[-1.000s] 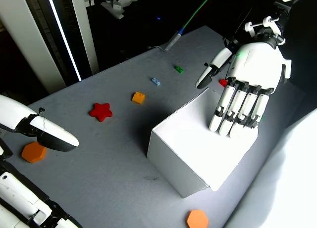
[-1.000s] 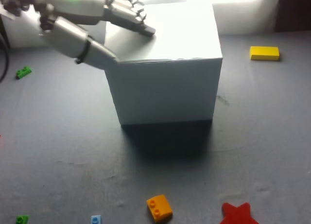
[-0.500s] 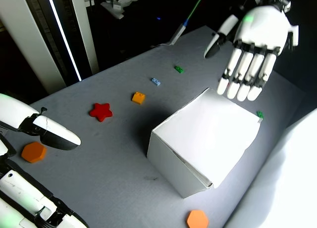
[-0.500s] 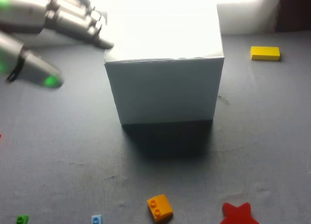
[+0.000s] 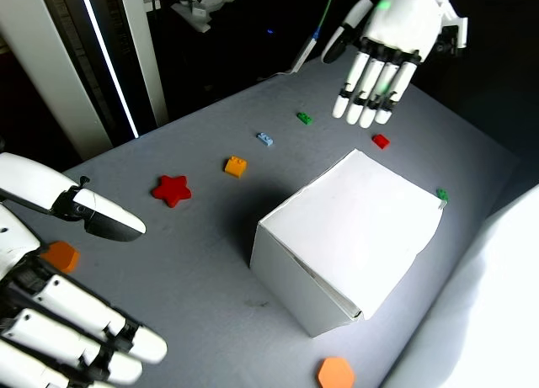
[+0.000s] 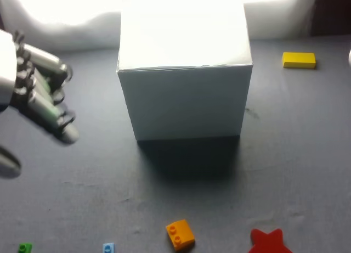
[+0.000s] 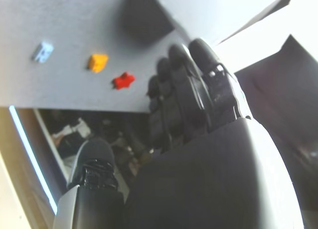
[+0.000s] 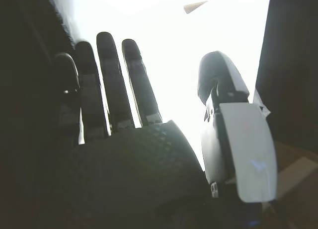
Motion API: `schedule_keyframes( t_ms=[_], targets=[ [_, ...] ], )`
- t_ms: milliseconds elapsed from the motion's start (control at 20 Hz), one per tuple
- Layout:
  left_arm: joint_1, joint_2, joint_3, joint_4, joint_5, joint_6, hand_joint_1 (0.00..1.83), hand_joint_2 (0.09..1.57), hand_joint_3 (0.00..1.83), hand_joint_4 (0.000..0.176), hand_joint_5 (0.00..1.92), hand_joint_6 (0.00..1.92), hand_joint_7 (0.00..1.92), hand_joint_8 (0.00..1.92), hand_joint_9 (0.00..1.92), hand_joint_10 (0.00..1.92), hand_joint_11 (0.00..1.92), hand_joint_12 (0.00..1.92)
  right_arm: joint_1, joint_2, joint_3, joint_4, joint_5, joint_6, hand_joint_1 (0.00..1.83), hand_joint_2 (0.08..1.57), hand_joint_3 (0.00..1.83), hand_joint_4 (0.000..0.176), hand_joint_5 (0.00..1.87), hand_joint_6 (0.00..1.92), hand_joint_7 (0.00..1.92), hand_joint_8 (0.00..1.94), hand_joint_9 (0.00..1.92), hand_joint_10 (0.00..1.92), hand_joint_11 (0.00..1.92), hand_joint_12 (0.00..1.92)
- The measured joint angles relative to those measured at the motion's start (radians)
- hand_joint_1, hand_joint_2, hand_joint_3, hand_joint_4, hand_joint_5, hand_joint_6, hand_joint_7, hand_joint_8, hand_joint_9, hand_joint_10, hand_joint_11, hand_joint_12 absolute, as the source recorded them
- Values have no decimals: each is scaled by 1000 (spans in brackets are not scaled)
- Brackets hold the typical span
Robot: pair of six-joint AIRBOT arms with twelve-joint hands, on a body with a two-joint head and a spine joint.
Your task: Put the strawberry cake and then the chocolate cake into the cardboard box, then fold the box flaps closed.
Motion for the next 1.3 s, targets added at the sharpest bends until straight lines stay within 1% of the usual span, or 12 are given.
schedule_keyframes(
  t_ms=[50,100,150,200,250,300,350,1000,1150,1200,1250,1300],
  targets=[
    [6,14,-12,2,1,0,278,1300,2,0,1055,264,991,941,781,1478,459,1807,0,0,-6,-8,-14,-4,325,1330,7,0,670,1148,865,1453,763,1864,526,1921],
    [7,29,-23,1,2,0,278,1300,2,0,1055,264,991,941,781,1478,459,1807,0,0,-13,-29,-23,-4,325,1330,7,0,670,1148,865,1453,763,1864,526,1921],
    [7,48,-38,-8,1,0,308,1321,3,0,997,762,1019,1208,900,1617,541,1883,-2,0,-25,-56,-26,-4,337,1373,17,0,746,1267,982,1604,939,1910,763,1921],
    [7,66,-56,-14,1,-1,319,1382,10,0,967,1347,1071,1582,1023,1856,818,1919,-8,0,-38,-85,-22,-4,454,1429,22,0,917,1714,1142,1826,1141,1921,1084,1921],
    [8,85,-76,-14,0,-3,336,1429,18,0,1034,1675,1130,1764,1125,1908,995,1921,-24,0,-48,-114,-11,-3,574,1456,24,0,1011,1852,1195,1901,1205,1921,1154,1921],
    [8,101,-91,-18,-4,-5,336,1429,18,0,1034,1675,1130,1764,1125,1908,995,1921,-28,0,-49,-126,-13,-3,574,1456,24,0,1011,1852,1195,1901,1205,1921,1154,1921],
    [10,126,-107,-23,-10,-9,366,1491,21,0,1076,1903,1154,1906,1199,1920,1124,1921,-38,2,-49,-133,-11,-5,661,1481,27,0,1082,1918,1276,1939,1306,1921,1260,1921],
    [-10,163,-38,-25,-44,-27,436,1489,0,0,1004,1920,1137,1914,1180,1921,1143,1921,-75,-15,-61,-222,3,-61,604,1503,19,0,1021,1921,1199,1941,1238,1921,1244,1921],
    [-42,155,-38,-1,-53,-45,421,1488,0,0,983,1921,1121,1919,1156,1921,1137,1921,-108,-15,-61,-369,18,38,602,1496,14,0,1016,1921,1198,1941,1239,1921,1249,1921],
    [-58,152,-34,2,-62,-51,390,1493,0,0,998,1904,1126,1879,1152,1921,1101,1921,-134,-15,-61,-462,40,106,747,1464,4,0,588,1879,1180,1941,1224,1921,1231,1921],
    [-62,151,-31,1,-64,-54,390,1493,0,0,998,1904,1126,1879,1152,1921,1101,1921,-142,-16,-61,-509,48,140,747,1464,4,0,588,1879,1180,1941,1224,1921,1231,1921],
    [-68,151,-31,7,-64,-55,390,1496,2,0,1003,1897,1129,1867,1152,1921,1089,1921,-145,-16,-61,-537,55,163,646,1484,13,0,908,1913,1192,1941,1237,1921,1248,1921]
  ],
)
